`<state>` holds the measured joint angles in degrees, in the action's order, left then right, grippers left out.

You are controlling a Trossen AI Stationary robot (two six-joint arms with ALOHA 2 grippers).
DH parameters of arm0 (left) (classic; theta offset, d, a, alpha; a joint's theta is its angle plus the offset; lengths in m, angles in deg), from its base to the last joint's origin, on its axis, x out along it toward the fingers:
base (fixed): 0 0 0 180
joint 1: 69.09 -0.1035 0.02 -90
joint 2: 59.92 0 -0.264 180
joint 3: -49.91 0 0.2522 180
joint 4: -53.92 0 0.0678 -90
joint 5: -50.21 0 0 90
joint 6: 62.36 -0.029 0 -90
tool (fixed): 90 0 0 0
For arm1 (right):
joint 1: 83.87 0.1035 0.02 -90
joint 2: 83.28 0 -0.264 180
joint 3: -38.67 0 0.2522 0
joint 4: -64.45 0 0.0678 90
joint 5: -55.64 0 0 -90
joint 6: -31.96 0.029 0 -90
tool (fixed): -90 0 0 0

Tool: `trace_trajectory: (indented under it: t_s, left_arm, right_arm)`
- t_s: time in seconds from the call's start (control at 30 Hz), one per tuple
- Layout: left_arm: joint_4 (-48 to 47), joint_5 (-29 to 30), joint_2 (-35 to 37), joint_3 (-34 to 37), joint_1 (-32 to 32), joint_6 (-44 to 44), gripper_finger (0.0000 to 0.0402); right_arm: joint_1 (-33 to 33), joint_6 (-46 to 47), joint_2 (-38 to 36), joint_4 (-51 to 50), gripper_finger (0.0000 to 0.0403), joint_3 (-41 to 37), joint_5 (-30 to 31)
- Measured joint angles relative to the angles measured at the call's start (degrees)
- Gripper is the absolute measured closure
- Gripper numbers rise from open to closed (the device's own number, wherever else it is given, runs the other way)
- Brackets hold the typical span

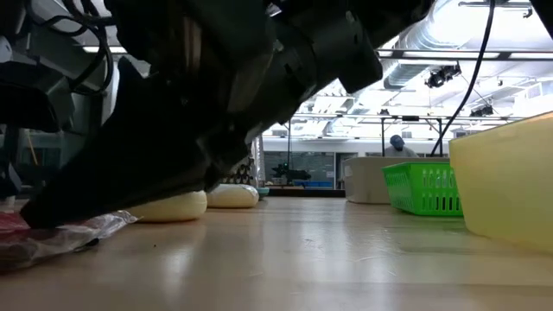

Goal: Pick & Place Food Item
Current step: Put the red popcorn bag into the yellow bin

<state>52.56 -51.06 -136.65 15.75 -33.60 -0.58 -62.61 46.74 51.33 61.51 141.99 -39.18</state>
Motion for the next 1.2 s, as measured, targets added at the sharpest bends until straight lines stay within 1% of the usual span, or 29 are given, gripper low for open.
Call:
trace_trajectory:
  t_s: [0.3, 0.5, 0.7, 0.93, 1.1, 1.2]
  left_arm:
    - [0.8, 0.8, 0.0, 0.0, 0.0, 0.6, 0.0232]
    - [0.3, -1.9, 0.0, 0.0, -0.1, 1.3, 0.0232]
    - [-2.0, -2.1, 0.1, -0.2, -0.1, 1.5, 0.0232]
    - [-0.9, -3.6, 0.0, -0.1, -0.1, 2.6, 0.0232]
    - [2.9, -5.5, 0.0, 0.1, 0.0, 2.5, 0.0232]
    - [3.5, -5.5, -0.3, 0.1, 0.0, 2.3, 0.0232]
  right_arm:
    - [0.0, 0.0, 0.7, -0.9, 0.0401, 0.1, 1.1]
    - [0.0, 0.2, 0.7, -1.1, 0.0401, 0.1, 1.6]
    - [0.0, 0.4, 0.7, -1.1, 0.0401, 0.1, 1.8]
    - [0.0, 0.4, 0.8, -1.1, 0.0401, 0.1, 1.9]
    - [0.0, 0.4, 0.8, -1.1, 0.0401, 0.1, 1.9]
    - [0.0, 0.4, 0.8, -1.1, 0.0401, 0.1, 1.9]
